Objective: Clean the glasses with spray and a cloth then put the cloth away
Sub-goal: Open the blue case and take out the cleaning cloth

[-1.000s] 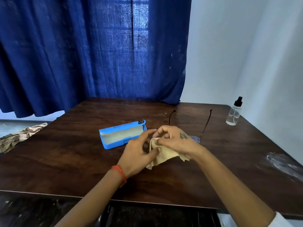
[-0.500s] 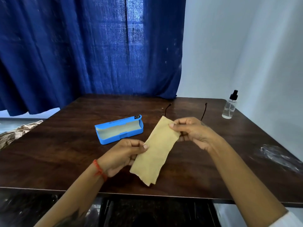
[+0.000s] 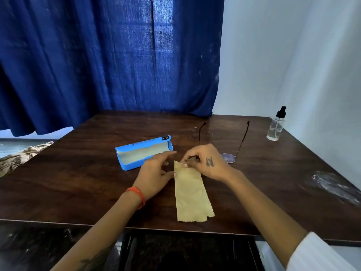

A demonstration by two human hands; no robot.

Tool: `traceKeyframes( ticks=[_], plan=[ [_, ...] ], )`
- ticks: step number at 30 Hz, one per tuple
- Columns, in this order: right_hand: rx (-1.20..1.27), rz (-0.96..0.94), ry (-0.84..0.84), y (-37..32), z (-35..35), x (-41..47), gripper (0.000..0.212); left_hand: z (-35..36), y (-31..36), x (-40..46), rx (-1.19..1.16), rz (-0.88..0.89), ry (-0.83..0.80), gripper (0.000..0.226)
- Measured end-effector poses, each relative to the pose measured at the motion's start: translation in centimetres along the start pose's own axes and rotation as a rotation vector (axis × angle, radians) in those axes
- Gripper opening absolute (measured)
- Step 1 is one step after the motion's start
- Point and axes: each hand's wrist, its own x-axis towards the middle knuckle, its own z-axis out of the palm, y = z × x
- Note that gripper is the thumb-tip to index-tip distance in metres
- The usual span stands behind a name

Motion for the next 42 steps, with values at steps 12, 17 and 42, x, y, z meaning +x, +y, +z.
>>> traceKeyframes(
  ticks=[12,17,42],
  plan=[
    [0.146,-0.003,-0.007,1.2,-0.1,-4.7,0.013,-0.5,-0.9,-1.7,-0.095,0.185,-0.049,0.011],
    [0.012,0.147,-0.203,1.5,0.0,-2.9,0.039,0.2,-0.8,0.0,0.268,0.091,-0.257,0.043],
    [-0.034,0.199,-0.160,1.5,-0.1,-3.3,0.043,1.4,-0.9,0.7,0.396,0.100,-0.282,0.047]
  ],
)
